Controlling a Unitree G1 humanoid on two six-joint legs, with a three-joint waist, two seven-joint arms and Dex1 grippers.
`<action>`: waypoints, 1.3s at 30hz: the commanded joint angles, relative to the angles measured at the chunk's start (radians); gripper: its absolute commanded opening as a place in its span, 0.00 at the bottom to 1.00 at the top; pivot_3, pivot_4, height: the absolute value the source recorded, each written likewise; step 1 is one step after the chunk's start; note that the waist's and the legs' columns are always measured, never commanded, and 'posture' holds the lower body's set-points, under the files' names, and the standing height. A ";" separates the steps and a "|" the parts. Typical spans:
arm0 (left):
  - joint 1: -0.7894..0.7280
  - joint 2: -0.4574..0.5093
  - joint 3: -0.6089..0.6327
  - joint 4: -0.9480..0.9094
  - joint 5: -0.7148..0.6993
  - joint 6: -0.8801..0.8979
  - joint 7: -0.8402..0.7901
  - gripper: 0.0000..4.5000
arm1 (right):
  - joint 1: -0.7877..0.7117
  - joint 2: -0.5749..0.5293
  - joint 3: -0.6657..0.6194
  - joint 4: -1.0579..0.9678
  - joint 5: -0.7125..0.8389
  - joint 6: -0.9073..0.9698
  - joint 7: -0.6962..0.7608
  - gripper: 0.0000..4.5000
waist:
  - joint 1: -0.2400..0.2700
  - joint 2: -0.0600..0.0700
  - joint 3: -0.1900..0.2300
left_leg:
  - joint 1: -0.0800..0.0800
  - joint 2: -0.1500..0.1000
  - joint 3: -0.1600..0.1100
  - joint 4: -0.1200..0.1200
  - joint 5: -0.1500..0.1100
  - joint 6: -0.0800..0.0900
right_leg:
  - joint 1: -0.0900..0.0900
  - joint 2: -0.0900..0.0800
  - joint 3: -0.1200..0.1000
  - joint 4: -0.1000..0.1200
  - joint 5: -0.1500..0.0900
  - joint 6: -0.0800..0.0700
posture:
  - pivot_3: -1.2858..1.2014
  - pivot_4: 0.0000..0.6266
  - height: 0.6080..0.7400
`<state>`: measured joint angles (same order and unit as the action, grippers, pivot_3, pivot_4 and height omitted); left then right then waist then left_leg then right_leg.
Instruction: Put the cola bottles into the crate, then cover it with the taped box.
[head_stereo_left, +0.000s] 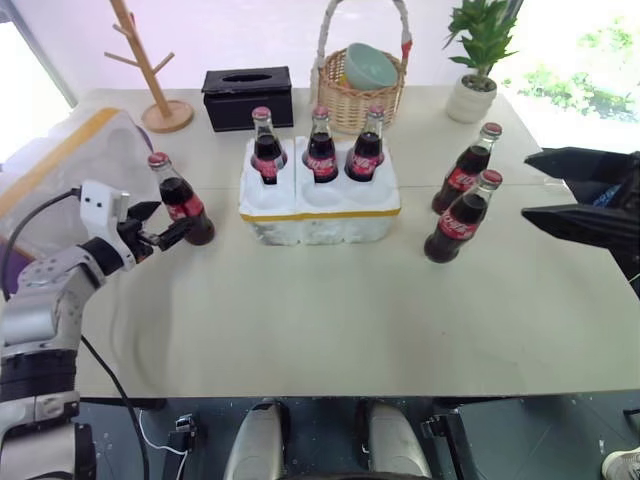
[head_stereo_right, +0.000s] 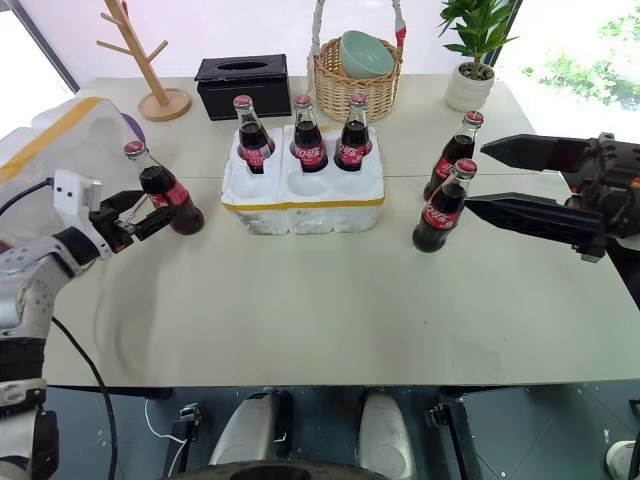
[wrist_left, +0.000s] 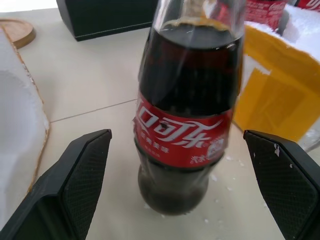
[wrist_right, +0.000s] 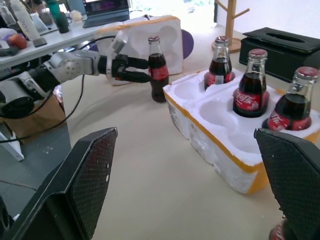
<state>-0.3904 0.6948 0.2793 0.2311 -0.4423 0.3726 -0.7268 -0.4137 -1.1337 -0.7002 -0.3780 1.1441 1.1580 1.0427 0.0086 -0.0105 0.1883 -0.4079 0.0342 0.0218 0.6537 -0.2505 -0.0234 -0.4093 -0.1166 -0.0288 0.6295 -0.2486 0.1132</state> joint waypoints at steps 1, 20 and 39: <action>-0.041 -0.012 -0.016 0.037 0.036 -0.071 -0.010 0.99 | 0.001 0.007 -0.028 -0.027 0.081 0.004 -0.048 1.00 | 0.003 0.000 0.000 | 0.000 0.000 0.000 0.000 0.000 0.000 | 0.000 0.000 0.000 0.000 0.000 0.000 | 0.52 0.24 0.97; -0.167 -0.040 -0.031 0.154 0.058 -0.089 -0.068 0.63 | 0.028 0.019 0.161 -0.095 0.044 -0.157 -0.113 1.00 | 0.003 -0.004 0.001 | -0.002 0.000 -0.001 0.005 0.000 0.000 | 0.000 0.000 0.000 0.001 0.001 0.002 | 0.52 0.24 0.97; -0.603 -0.079 -0.215 0.185 -0.027 0.108 -0.322 0.63 | 0.092 0.061 0.187 -0.119 0.024 -0.224 -0.188 1.00 | 0.020 -0.012 0.005 | -0.005 -0.001 -0.002 0.010 0.000 0.001 | 0.001 0.000 -0.001 0.000 0.002 0.003 | 0.52 0.24 0.97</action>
<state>-0.9498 0.6143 0.0707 0.4032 -0.4954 0.5339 -1.0331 -0.3201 -1.0747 -0.4908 -0.4784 1.1695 0.9530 0.8626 0.0286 -0.0226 0.1938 -0.4134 0.0335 0.0194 0.6637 -0.2507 -0.0228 -0.4088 -0.1165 -0.0301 0.6298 -0.2469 0.1168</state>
